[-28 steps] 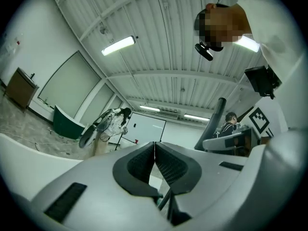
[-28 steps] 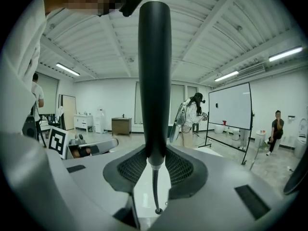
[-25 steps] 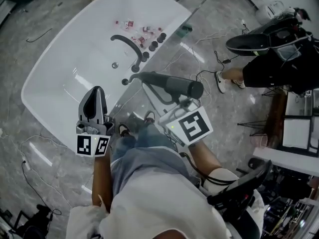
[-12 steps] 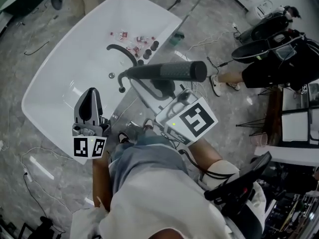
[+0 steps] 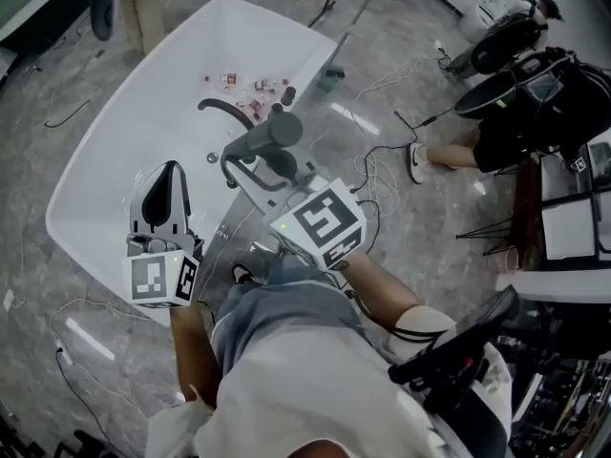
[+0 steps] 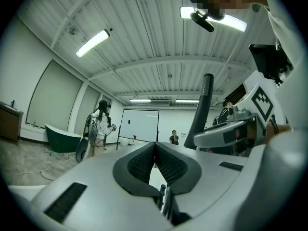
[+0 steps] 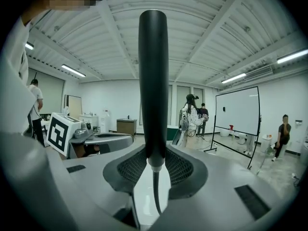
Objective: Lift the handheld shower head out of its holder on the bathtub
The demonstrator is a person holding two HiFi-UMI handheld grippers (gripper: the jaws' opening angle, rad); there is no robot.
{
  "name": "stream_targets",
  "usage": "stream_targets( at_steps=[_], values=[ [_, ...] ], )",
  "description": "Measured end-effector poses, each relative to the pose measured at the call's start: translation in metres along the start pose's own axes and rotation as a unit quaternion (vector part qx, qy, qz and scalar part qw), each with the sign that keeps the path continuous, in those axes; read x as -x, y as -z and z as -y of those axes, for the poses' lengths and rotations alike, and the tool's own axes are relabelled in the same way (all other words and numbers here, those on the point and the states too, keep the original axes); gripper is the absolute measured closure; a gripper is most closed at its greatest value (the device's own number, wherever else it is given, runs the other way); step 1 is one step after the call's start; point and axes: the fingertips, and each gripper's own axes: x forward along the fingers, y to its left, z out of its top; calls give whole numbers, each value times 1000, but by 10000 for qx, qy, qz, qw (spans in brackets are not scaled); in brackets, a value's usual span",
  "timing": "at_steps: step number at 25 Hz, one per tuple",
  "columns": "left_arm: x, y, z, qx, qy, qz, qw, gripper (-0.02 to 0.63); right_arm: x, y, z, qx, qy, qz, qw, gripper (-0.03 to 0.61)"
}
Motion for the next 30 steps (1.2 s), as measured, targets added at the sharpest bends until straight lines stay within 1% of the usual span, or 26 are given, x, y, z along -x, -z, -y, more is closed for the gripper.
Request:
stream_targets(
  at_steps=[3, 5, 8, 12, 16, 21, 25, 30],
  values=[
    [16, 7, 15, 113, 23, -29, 9999, 595, 20, 12, -15, 22, 38, 55, 10000, 453],
    [19, 19, 19, 103, 30, -89, 9999, 595, 24, 22, -19, 9, 59, 63, 10000, 453],
    [12, 29, 20, 91, 61, -219, 9997, 595, 21, 27, -15, -26, 76, 66, 9999, 453],
    [6, 35, 18, 77, 97, -305, 9995, 595, 15, 29, -11, -34, 102, 57, 9999, 453],
    [2, 42, 22, 102, 165, -284, 9994, 595, 15, 38, -6, -39, 136, 50, 9999, 453],
    [12, 40, 30, 172, 141, -88, 9997, 595, 21, 46, -10, -63, 108, 39, 9999, 453],
    [18, 43, 35, 209, 223, -143, 9994, 595, 24, 52, -16, -39, 95, 15, 9999, 454],
    [23, 44, 36, 257, 204, -82, 9994, 595, 26, 54, -19, -51, 66, 37, 10000, 453]
  ],
)
